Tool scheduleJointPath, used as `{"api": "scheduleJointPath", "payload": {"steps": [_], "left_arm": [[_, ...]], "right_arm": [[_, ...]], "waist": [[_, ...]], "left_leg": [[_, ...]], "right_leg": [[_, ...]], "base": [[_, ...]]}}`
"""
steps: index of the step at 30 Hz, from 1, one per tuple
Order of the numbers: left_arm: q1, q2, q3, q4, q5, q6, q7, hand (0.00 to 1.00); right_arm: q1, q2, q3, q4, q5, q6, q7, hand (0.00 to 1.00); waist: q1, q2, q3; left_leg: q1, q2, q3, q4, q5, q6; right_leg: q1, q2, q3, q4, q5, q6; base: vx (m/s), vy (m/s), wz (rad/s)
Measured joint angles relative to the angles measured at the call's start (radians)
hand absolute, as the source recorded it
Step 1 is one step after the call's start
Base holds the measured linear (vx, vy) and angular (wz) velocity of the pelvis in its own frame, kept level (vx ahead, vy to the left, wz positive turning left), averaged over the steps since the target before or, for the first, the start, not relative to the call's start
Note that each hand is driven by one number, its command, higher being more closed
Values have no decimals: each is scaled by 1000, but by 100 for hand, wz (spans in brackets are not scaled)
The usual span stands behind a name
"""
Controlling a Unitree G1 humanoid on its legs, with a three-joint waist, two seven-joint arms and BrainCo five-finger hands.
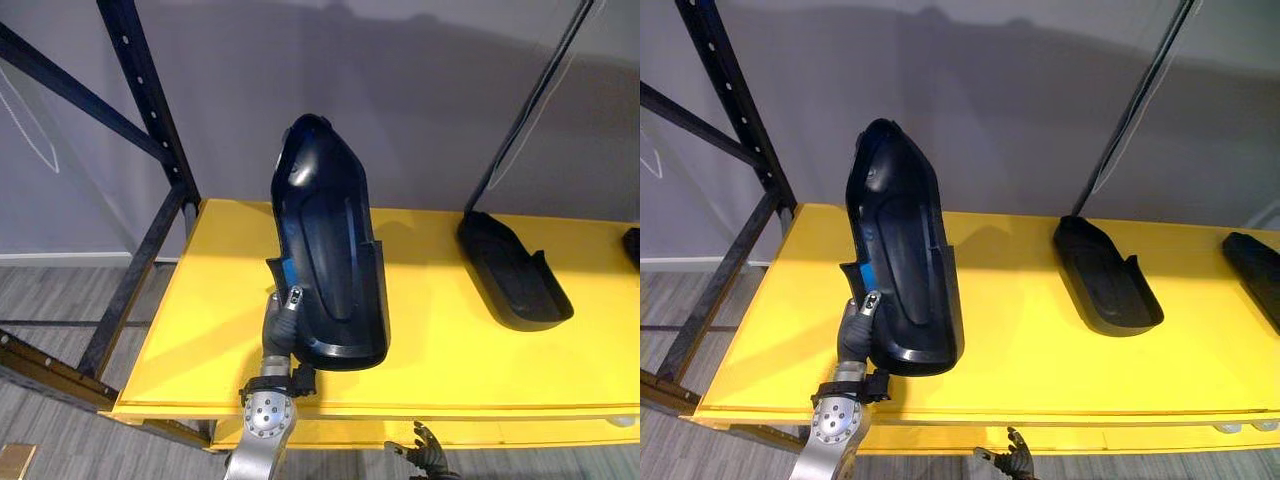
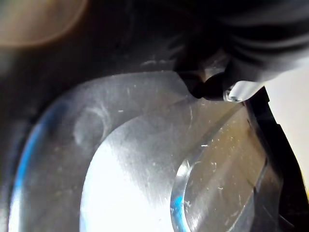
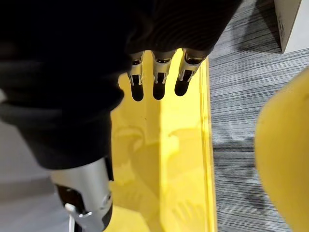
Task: Walk over and take plastic housings, then place them on the shelf
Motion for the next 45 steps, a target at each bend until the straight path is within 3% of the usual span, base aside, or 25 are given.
{"api": "scheduleJointPath", "payload": {"steps": [7, 11, 15, 23, 27, 28, 33, 36, 45], "left_arm": [[-31, 1, 120, 28, 0, 36, 33, 100], [-127, 13, 163, 142, 0, 68, 61, 100], [-218, 32, 205, 312, 0, 103, 64, 100], [-366, 57, 269, 570, 10, 148, 61, 100], [-421, 57, 304, 634, 22, 163, 61, 100], [-439, 59, 318, 647, 21, 166, 62, 0], [-487, 74, 349, 682, 22, 178, 67, 0], [-502, 87, 350, 682, 41, 183, 72, 0], [-536, 87, 365, 683, 40, 193, 78, 0]], "right_arm": [[16, -7, 12, 15, -2, 1, 9, 0], [13, -24, 20, 43, -5, 2, 23, 0], [-2, -38, 18, 79, -5, 2, 30, 0], [-34, -48, 16, 112, -4, 2, 46, 0], [-39, -46, 10, 119, -4, 2, 51, 0], [-40, -46, 7, 122, -4, 2, 52, 0], [-62, -41, -4, 153, -5, 2, 59, 0], [-77, -42, -15, 181, -5, 2, 60, 0], [-84, -41, -20, 187, -5, 1, 60, 0]], "waist": [[0, 6, -30], [-2, 8, -38], [-16, 13, -50], [-58, 19, -54], [-65, 20, -55], [-66, 19, -55], [-84, 15, -60], [-83, 13, -60], [-100, 7, -57]], "left_leg": [[34, 0, 37, -45, 24, 11], [33, -8, 37, -77, 45, 15], [36, -22, 41, -152, 107, 9], [86, -49, 23, -351, 237, -7], [76, -57, 9, -368, 246, -1], [68, -60, 9, -368, 246, 0], [67, -78, 1, -368, 245, 2], [68, -82, 3, -364, 246, 7], [86, -80, 5, -363, 228, 18]], "right_leg": [[32, 3, 32, -103, 90, -2], [32, 0, 32, -140, 118, -7], [26, -2, 31, -200, 167, -5], [-15, 6, 22, -213, 166, -3], [-14, 10, 44, -247, 166, -4], [-14, 14, 62, -262, 166, -4], [-7, 9, 91, -281, 191, -24], [-6, 8, 107, -286, 222, -9], [17, 10, 113, -301, 232, -14]], "base": [[-1, 99, -20], [-80, 55, -1], [-136, 5, -6], [-211, -34, 1], [-129, 29, -7], [-53, 52, -8], [21, 40, 3], [73, 8, -2], [27, 6, -6]]}}
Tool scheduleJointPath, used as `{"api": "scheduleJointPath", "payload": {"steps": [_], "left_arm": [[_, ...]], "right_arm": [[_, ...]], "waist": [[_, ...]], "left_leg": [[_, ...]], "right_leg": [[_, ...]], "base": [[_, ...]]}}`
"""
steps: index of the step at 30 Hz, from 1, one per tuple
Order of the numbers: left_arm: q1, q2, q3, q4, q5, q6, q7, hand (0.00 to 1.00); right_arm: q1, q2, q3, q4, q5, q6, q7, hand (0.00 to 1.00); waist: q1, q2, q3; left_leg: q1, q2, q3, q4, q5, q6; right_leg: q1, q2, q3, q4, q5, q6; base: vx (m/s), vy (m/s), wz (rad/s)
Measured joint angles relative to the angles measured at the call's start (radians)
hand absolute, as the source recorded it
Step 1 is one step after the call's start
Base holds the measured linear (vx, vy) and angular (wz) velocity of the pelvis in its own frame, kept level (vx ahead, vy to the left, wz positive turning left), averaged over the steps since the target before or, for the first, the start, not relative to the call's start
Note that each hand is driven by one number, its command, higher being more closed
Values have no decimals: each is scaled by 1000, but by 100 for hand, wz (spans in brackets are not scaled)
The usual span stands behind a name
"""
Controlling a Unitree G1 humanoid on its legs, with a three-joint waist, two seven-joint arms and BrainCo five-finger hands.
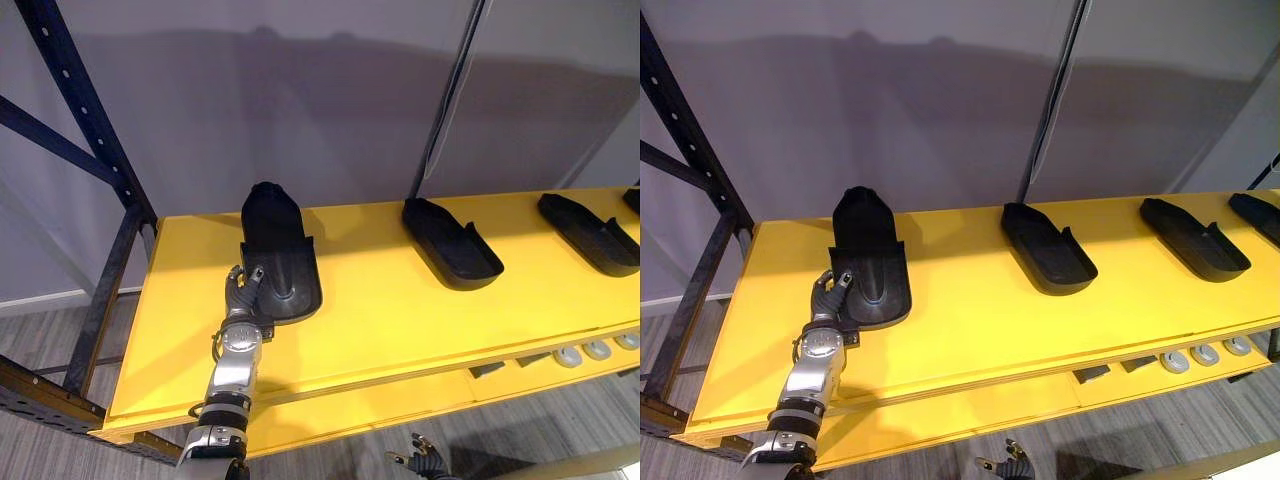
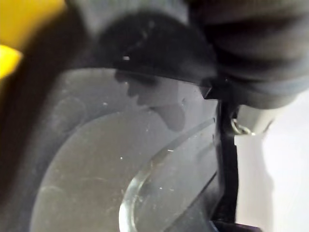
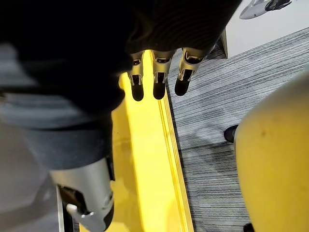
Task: Walk over and take plastic housings, then place them on the shelf
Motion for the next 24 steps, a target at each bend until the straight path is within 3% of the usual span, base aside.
{"api": "scheduleJointPath", "payload": {"steps": [10, 19, 24], "left_arm": [[19, 0, -4, -72, -23, -3, 22, 0], [45, -67, -30, -296, -23, -18, 20, 0], [65, -90, -118, -471, -21, -50, 15, 0]], "right_arm": [[4, 1, 0, -4, 0, 0, 0, 0], [9, 1, -3, -8, 1, 1, 11, 0], [27, 1, -4, -26, 2, 1, 15, 0]], "waist": [[8, -23, 10], [17, -23, 10], [38, -22, 11]], "left_leg": [[8, -14, 3, -1, 0, 3], [-5, -7, -11, 17, -12, 2], [-20, 4, -22, 55, -39, 0]], "right_leg": [[-1, -15, -1, 0, -3, -4], [-1, -13, 0, 25, -17, 23], [2, -12, 0, 38, -24, 31]], "base": [[-57, 13, -1], [8, -1, 4], [8, -1, 6]]}}
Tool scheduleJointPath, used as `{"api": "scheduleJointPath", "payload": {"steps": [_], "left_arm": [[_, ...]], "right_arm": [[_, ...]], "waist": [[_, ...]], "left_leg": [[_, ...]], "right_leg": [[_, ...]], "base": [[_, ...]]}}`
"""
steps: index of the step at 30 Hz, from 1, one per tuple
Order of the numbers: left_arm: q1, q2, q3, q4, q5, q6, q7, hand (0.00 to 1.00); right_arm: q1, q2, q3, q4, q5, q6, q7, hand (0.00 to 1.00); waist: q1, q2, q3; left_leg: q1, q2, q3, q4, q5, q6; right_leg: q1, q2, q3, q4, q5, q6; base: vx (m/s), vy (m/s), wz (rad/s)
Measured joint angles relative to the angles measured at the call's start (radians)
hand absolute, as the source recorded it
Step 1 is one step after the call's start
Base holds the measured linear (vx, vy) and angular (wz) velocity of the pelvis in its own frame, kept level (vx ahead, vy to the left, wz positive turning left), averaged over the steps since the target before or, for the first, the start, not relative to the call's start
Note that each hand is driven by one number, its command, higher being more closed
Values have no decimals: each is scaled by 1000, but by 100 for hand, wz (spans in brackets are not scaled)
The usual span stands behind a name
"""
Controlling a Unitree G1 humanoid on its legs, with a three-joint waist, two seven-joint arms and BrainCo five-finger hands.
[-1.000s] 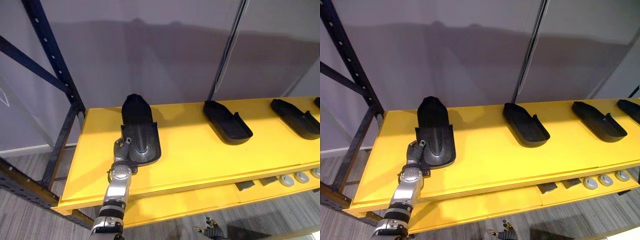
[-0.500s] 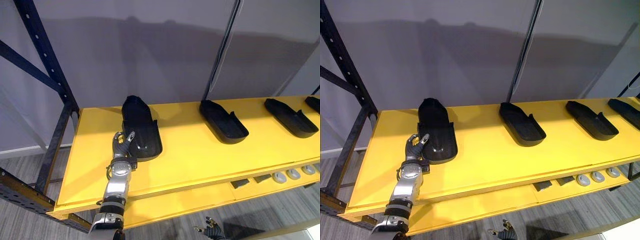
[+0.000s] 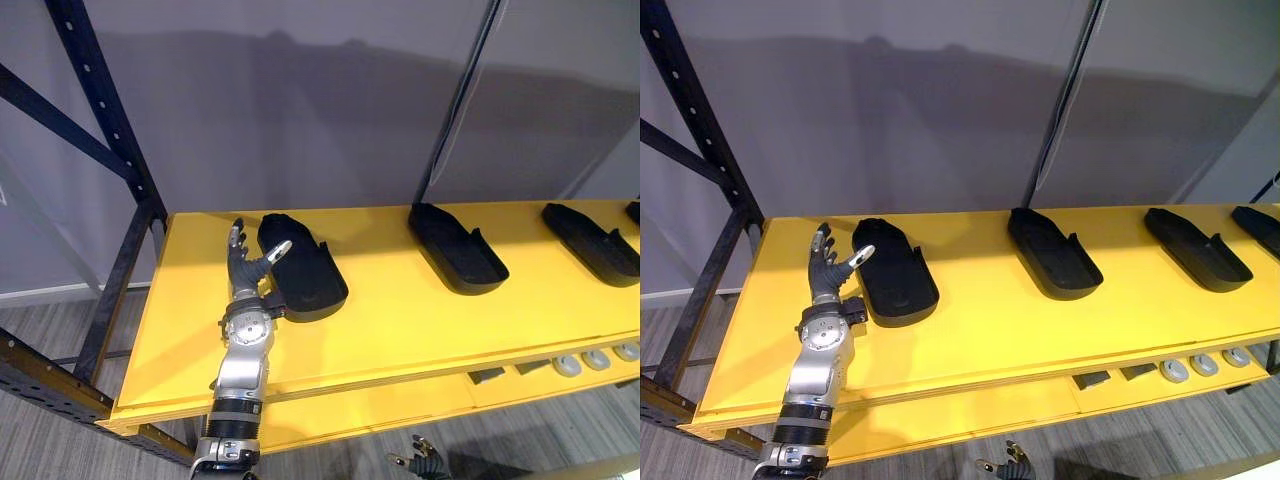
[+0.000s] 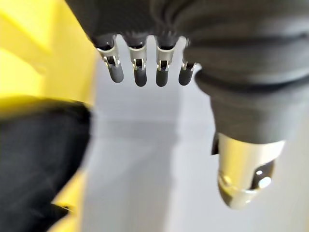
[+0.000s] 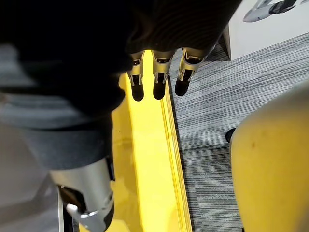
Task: Walk over and take plastic housings, then place them on the shelf
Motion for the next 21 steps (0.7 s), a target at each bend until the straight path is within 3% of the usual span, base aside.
{"api": "scheduleJointPath", "payload": {"steps": [3, 4, 9, 15, 21], "left_arm": [[53, 4, -74, -121, 2, -36, -13, 0], [96, 5, -121, -181, 13, -62, -40, 100], [204, 8, -245, -223, 44, -119, -131, 100], [289, 15, -373, -222, 120, -136, -221, 100], [303, 15, -383, -144, 187, -139, -226, 100]], "right_arm": [[18, 0, 1, -20, 1, -1, 0, 0], [18, 0, 1, -22, 2, -1, 0, 0], [21, 1, 4, -26, 2, -4, 3, 0], [25, 1, 4, -33, 2, -13, 3, 0], [31, 1, 6, -35, 2, -13, -1, 0]], "waist": [[11, 2, 1], [13, 4, 2], [14, 6, 3], [19, 10, 5], [36, 10, 6]], "left_leg": [[0, 8, -4, 24, -19, -2], [-2, 14, -6, 35, -34, -8], [-19, 26, -5, 63, -51, -10], [-35, 42, 2, 89, -58, -19], [-35, 44, 13, 99, -60, -22]], "right_leg": [[10, 5, 0, 5, 0, 0], [8, 10, 1, 18, -1, -1], [-1, 18, 3, 30, -8, -2], [-9, 28, 4, 30, -10, -6], [-9, 30, 4, 34, -27, -6]], "base": [[8, 0, 4], [0, 0, 0], [0, 0, 0], [-5, -13, -4], [-6, -6, -2]]}}
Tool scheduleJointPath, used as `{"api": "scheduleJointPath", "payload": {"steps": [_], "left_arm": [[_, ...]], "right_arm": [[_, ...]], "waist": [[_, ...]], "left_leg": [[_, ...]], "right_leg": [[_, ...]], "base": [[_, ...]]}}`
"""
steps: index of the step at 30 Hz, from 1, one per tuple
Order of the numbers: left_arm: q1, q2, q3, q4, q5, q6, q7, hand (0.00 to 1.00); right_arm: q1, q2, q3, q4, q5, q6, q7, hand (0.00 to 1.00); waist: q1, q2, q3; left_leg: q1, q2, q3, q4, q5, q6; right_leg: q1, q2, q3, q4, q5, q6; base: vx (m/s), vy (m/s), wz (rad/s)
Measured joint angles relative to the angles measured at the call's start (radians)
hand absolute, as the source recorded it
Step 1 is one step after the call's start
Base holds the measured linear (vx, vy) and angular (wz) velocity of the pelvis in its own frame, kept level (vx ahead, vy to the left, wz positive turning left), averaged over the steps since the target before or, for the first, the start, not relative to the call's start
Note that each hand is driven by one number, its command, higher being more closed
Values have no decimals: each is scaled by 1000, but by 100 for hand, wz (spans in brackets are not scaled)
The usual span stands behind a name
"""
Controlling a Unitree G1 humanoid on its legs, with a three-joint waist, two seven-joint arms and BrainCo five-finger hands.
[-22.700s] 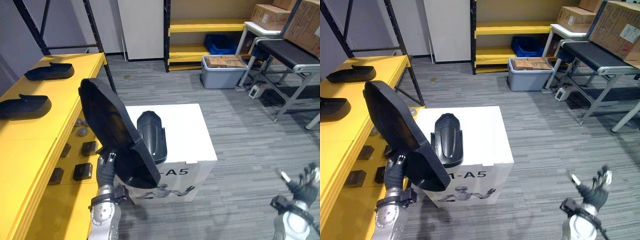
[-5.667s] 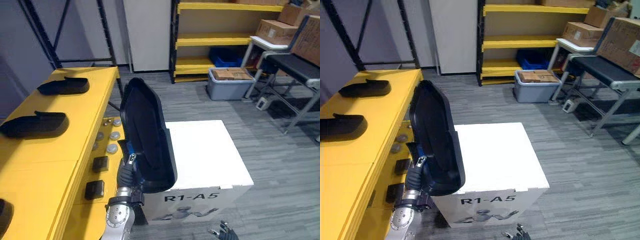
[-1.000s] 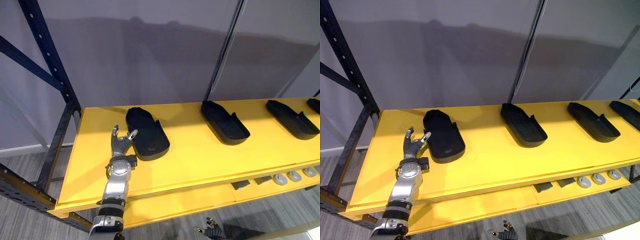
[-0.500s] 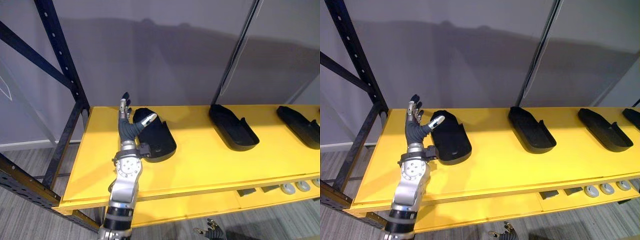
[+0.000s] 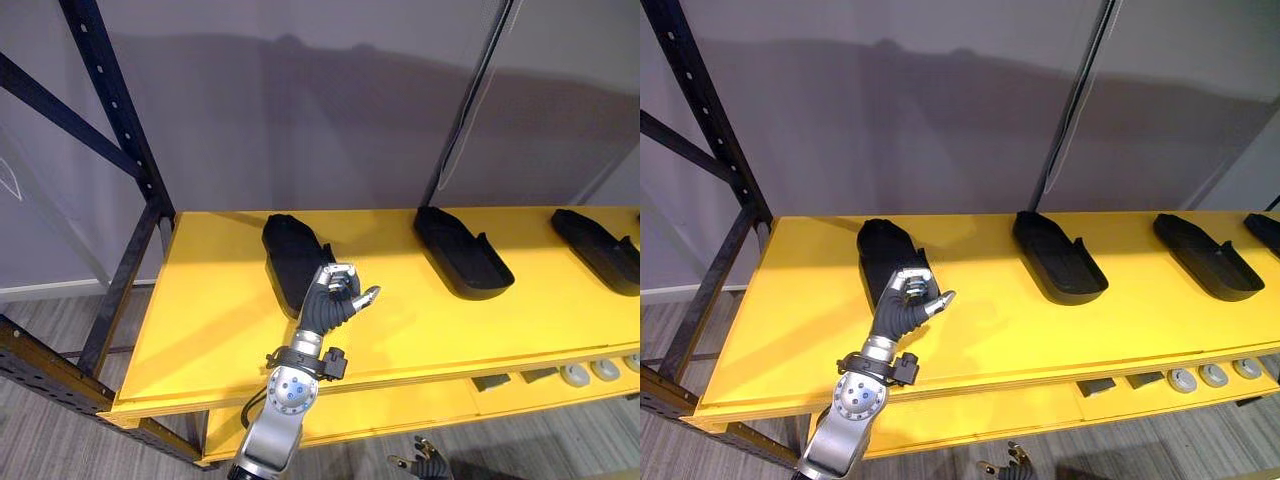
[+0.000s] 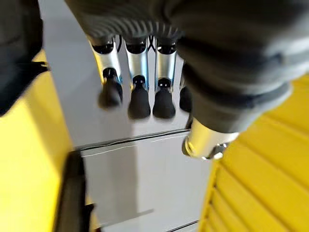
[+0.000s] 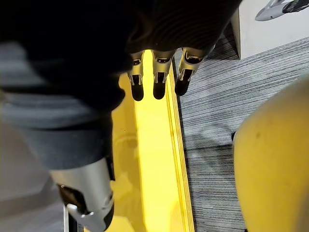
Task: Walk over and take plastic housings, then place them on the shelf
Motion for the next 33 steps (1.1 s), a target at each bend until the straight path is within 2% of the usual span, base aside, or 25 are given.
{"api": "scheduleJointPath", "payload": {"steps": [10, 14, 18, 27, 33], "left_arm": [[-4, -1, 10, 229, 71, 52, 9, 100], [-11, -1, 14, 295, 78, 63, 32, 100], [-15, -4, 52, 360, 89, 78, 47, 100], [-28, -11, 131, 395, 89, 78, 75, 100], [-59, -12, 186, 416, 89, 79, 98, 100]], "right_arm": [[12, 18, 2, -20, -2, 1, -9, 0], [23, 19, 4, -27, -2, 1, -15, 0], [23, 20, 5, -27, -2, 2, -17, 0], [23, 20, 5, -24, -3, 3, -17, 0], [18, 20, 5, -15, -4, 4, -17, 0]], "waist": [[-3, -2, -9], [-3, 2, -22], [-11, 4, -30], [-10, 2, -33], [-10, 1, -35]], "left_leg": [[4, -3, 41, 16, -15, 6], [12, -2, 52, 8, -15, 5], [24, -1, 73, 0, -12, 4], [63, -22, 83, -92, 46, 7], [73, -41, 90, -125, 57, 15]], "right_leg": [[-11, -4, 26, 0, -1, 4], [-13, -5, 27, 1, -1, 3], [-16, -2, 46, 2, 2, 0], [-24, -6, 47, -5, 10, -4], [-20, -16, 48, -42, 26, 0]], "base": [[22, 28, -10], [17, 11, -8], [-19, 4, -15], [-34, 5, -1], [-27, 34, -3]]}}
